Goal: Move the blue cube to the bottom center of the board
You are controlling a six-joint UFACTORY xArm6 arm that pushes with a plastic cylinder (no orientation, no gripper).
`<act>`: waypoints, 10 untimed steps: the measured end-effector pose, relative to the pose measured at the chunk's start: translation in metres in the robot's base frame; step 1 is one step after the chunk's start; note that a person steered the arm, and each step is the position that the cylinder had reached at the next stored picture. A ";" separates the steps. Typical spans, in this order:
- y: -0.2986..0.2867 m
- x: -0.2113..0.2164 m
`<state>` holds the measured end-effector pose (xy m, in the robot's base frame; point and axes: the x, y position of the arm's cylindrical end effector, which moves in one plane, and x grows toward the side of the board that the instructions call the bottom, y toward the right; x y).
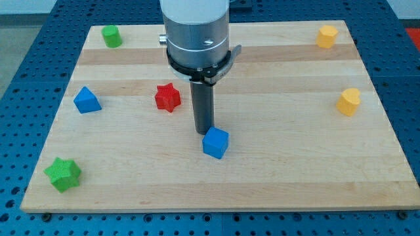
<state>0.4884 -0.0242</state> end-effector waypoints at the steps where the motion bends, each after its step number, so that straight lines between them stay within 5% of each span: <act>1: 0.005 0.000; 5: 0.061 0.000; 10: 0.034 0.013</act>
<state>0.5010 0.0099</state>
